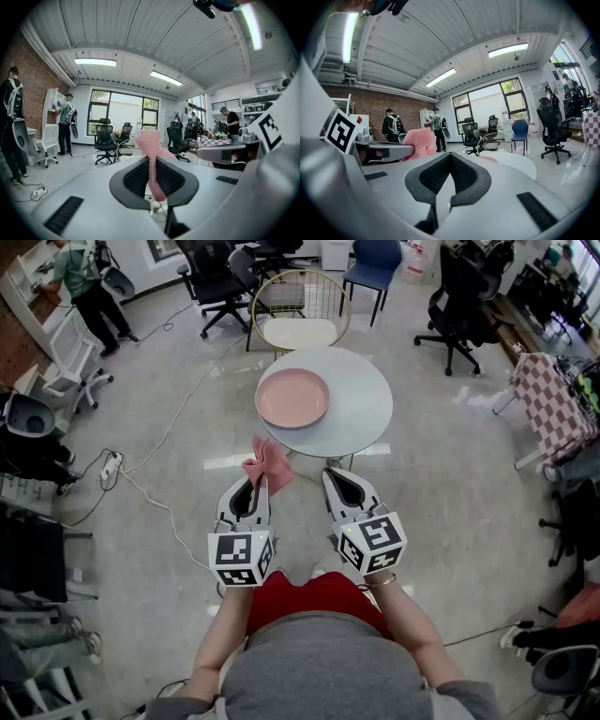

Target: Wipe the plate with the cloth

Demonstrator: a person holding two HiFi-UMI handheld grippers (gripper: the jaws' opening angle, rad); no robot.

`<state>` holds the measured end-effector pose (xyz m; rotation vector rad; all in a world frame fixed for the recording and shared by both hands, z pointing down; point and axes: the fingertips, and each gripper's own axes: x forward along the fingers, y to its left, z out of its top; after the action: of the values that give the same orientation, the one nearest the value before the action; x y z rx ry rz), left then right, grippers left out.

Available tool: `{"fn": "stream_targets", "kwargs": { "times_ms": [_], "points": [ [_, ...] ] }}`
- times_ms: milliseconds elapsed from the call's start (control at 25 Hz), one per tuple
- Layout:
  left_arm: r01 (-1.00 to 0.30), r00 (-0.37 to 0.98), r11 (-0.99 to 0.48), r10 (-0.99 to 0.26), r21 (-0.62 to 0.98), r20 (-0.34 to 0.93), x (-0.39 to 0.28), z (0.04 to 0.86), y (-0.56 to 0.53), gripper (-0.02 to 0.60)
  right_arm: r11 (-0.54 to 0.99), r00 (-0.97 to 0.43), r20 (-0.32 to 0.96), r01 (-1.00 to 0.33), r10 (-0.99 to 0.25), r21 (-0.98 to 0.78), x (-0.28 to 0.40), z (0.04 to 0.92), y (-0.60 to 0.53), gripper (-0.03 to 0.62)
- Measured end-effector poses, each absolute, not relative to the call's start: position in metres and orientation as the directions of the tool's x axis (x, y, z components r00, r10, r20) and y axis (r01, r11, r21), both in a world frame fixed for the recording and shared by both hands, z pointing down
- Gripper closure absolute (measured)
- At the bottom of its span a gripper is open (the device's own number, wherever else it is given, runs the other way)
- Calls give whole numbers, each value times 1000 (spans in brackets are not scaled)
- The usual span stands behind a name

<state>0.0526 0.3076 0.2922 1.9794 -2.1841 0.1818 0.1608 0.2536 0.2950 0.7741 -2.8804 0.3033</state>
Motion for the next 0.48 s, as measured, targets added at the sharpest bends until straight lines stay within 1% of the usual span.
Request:
{"fn": "stream_targets", "kwargs": {
  "times_ms": [120, 480],
  "points": [
    [-994, -90, 100, -971, 34, 221, 55, 293, 303, 545, 847, -859, 188, -505, -476, -163, 162, 297, 250, 566],
    [-991, -121, 131, -969, 33, 214, 64, 293, 296, 545, 878, -899, 175, -432, -401, -205, 171, 302, 247, 565]
  ]
}}
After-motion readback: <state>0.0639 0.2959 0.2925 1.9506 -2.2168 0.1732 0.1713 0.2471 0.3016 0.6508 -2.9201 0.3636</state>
